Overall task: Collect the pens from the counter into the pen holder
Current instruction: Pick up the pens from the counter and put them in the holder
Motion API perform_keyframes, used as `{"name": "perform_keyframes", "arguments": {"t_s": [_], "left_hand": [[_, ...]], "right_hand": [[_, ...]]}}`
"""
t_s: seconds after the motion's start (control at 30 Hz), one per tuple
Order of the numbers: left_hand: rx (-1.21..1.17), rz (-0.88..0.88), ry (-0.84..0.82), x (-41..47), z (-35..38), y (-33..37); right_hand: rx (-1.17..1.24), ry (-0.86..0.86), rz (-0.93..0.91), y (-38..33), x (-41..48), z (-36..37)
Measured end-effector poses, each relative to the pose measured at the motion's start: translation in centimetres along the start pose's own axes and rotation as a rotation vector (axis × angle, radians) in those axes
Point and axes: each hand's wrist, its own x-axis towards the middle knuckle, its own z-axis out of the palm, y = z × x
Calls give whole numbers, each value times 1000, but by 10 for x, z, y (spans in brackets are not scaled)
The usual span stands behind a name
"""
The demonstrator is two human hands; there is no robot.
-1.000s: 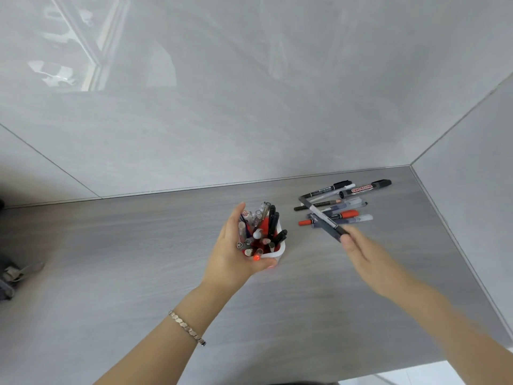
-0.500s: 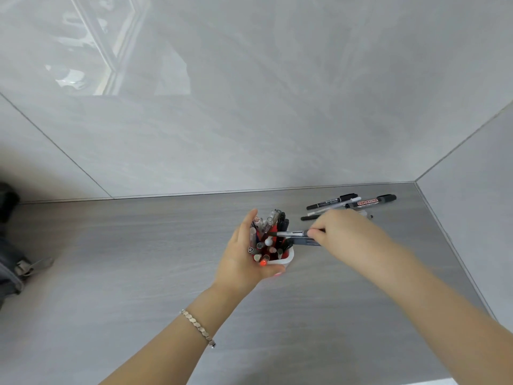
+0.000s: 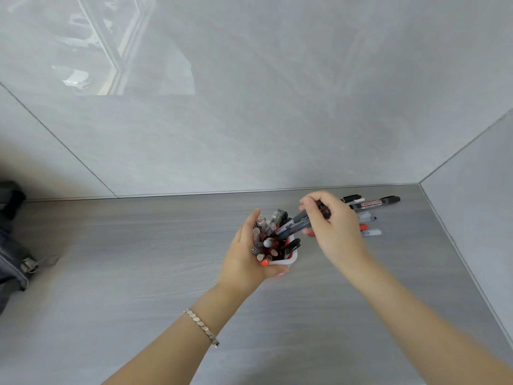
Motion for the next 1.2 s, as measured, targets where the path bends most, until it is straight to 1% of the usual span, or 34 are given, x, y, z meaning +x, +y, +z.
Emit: {"name": "perform_keyframes", "arguments": {"t_s": [0.07, 0.17, 0.27, 0.37, 0.43, 0.5, 0.57, 0.7, 0.77, 0.8, 0.83, 0.97, 1.07, 1.13, 1.17, 1.2], "left_hand": [[2, 3, -2, -1, 0, 2], [-9, 4, -16, -3, -1, 4], [-49, -12, -51, -5, -7, 9], [8, -1, -97, -3, -15, 12], [77, 27, -49, -1, -19, 18], [149, 115, 42, 3, -22, 23], [176, 192, 55, 8, -24, 26], [156, 234, -15, 11, -20, 28], [147, 249, -55, 9, -19, 28], [131, 242, -78, 7, -20, 27], [115, 231, -103, 6, -22, 25], [146, 153, -222, 1, -29, 19], [226, 123, -279, 0, -30, 18], [273, 100, -275, 2, -27, 21], [280, 89, -260, 4, -25, 22], [282, 83, -243, 6, -24, 22]], "right_hand": [[13, 13, -11, 0, 0, 5], [-66, 34, -118, -4, 2, 12], [-126, -75, -195, -11, 11, 23], [-182, -202, -240, -20, 21, 30], [-220, -223, -254, -21, 22, 30], [-259, -201, -277, -16, 13, 27], [-271, -158, -287, -7, 0, 22], [-272, -114, -248, 14, -9, 21], [-347, -103, -271, 20, -7, 23], [-383, -120, -252, 22, -5, 24], [-405, -156, -208, 23, -2, 25], [-493, -412, -44, 32, -1, 28], [-458, -512, 51, 34, -14, 23], [-419, -544, 89, 37, -12, 20], [-340, -534, 94, 38, -8, 18], [-226, -484, 97, 42, -2, 14]]}}
